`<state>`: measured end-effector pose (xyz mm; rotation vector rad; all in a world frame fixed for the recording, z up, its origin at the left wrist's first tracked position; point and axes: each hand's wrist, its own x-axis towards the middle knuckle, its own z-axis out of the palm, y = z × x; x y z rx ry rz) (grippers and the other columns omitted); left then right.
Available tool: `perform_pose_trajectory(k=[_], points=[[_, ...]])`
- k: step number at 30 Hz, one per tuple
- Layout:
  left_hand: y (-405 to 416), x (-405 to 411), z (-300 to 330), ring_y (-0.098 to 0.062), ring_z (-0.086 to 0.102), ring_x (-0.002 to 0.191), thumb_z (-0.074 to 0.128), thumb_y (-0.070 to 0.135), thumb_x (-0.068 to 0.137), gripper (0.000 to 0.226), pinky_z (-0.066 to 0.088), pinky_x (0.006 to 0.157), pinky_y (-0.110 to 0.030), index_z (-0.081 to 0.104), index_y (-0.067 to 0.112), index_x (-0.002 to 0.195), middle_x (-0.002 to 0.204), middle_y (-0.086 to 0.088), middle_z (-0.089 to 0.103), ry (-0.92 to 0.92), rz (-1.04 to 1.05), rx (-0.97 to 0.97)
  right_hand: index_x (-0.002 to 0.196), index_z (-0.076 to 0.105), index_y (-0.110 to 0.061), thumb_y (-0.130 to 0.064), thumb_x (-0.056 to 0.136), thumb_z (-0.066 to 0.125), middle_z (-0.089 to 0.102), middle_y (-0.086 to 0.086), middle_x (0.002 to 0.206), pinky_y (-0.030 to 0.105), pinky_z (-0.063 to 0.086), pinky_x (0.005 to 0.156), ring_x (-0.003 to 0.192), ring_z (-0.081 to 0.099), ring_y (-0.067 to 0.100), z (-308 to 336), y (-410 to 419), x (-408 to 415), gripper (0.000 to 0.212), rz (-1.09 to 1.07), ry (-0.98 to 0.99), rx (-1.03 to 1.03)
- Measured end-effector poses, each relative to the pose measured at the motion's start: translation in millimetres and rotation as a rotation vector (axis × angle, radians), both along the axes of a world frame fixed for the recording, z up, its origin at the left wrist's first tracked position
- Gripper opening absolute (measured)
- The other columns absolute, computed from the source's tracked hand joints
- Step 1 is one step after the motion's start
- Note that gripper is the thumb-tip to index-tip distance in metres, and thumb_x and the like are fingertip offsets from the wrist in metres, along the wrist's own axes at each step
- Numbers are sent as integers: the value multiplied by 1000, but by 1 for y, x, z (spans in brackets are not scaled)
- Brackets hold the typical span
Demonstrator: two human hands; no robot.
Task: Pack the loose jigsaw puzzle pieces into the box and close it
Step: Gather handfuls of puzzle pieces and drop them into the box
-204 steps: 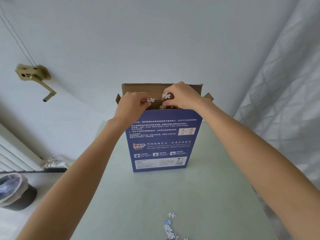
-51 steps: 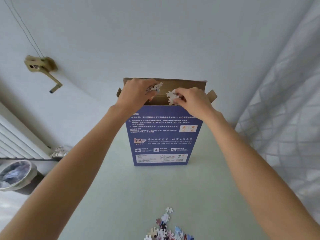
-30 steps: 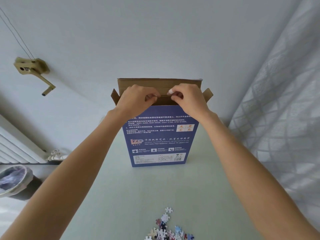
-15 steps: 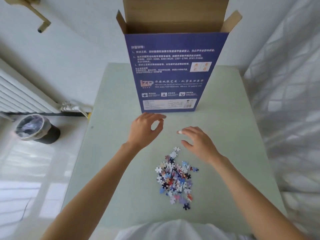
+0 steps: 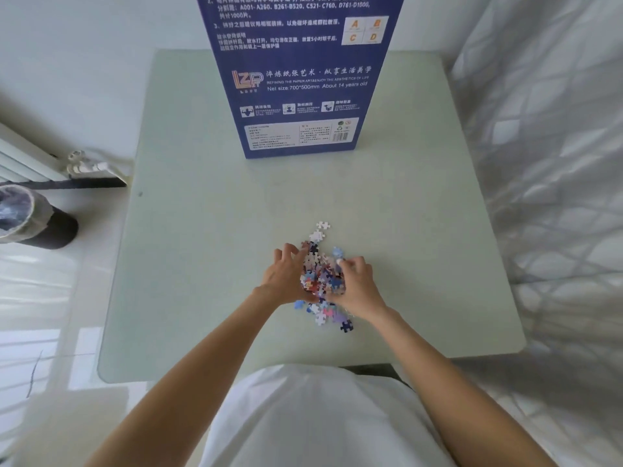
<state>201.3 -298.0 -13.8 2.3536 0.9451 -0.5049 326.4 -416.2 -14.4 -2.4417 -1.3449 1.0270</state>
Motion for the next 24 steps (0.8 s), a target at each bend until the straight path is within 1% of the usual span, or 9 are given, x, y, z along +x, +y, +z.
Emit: perform_pose_trajectory(k=[3, 8, 11, 13, 16, 18, 19, 21, 24], points=[[-9, -6, -6, -23, 30, 119, 83, 44, 60, 112, 44, 94, -30, 15, 24, 147, 134, -5, 27, -42, 22, 18, 140, 26, -12, -46, 69, 76, 27, 9, 131, 35, 36, 102, 119, 29, 26, -5, 1, -15, 94, 171, -95, -13], [-11, -12, -9, -21, 36, 119, 81, 34, 67, 89, 39, 97, -28, 31, 27, 141, 132, -3, 36, -134, 101, -4, 139, 28, -12, -35, 70, 78, 35, 9, 131, 32, 38, 98, 116, 35, 25, -8, 7, -9, 89, 180, -153, 49], [-12, -13, -10, -20, 37, 119, 80, 34, 69, 84, 39, 97, -28, 35, 27, 140, 133, -2, 38, -155, 124, 0, 139, 27, -13, -44, 65, 79, 33, 11, 134, 31, 34, 99, 119, 34, 27, -8, 20, 5, 95, 243, -245, 59], [-12, -13, -10, -20, 38, 119, 80, 33, 69, 83, 39, 97, -29, 36, 27, 139, 133, -1, 39, -171, 144, -9, 144, 19, -14, -51, 61, 79, 18, 15, 147, 38, 25, 108, 132, 21, 31, -6, 32, 12, 109, 338, -299, 41], [-14, -14, -10, -21, 38, 119, 79, 33, 71, 85, 39, 98, -29, 32, 26, 141, 134, -3, 37, -169, 142, -33, 149, -1, -18, -55, 57, 79, -15, 12, 155, 52, 1, 113, 142, -13, 34, -4, 52, 22, 127, 505, -276, -35], [-17, -14, -10, -22, 34, 121, 79, 38, 68, 91, 39, 98, -30, 28, 24, 143, 135, -4, 33, -142, 131, -62, 149, -4, -19, -55, 57, 79, -19, 9, 154, 54, -4, 112, 140, -20, 32, -5, 62, 25, 129, 575, -240, -80], [-19, -14, -10, -22, 33, 121, 79, 41, 66, 95, 39, 99, -31, 26, 23, 144, 135, -4, 32, -126, 137, -72, 149, -1, -19, -55, 57, 79, -16, 8, 155, 53, -3, 114, 141, -18, 31, -5, 65, 25, 127, 599, -226, -86], [-22, -12, -9, -22, 32, 122, 79, 45, 66, 97, 41, 98, -32, 25, 22, 144, 135, -4, 32, -108, 161, -54, 148, 12, -18, -56, 58, 78, -1, 9, 156, 49, 9, 115, 142, -4, 31, -6, 66, 26, 118, 627, -231, -48], [-24, -10, -10, -22, 37, 119, 74, 37, 75, 81, 43, 92, -32, 31, 24, 142, 131, -3, 40, -119, 201, 2, 138, 36, -17, -50, 62, 78, 31, 6, 142, 40, 31, 104, 130, 27, 26, -7, 58, 26, 93, 619, -244, 90]])
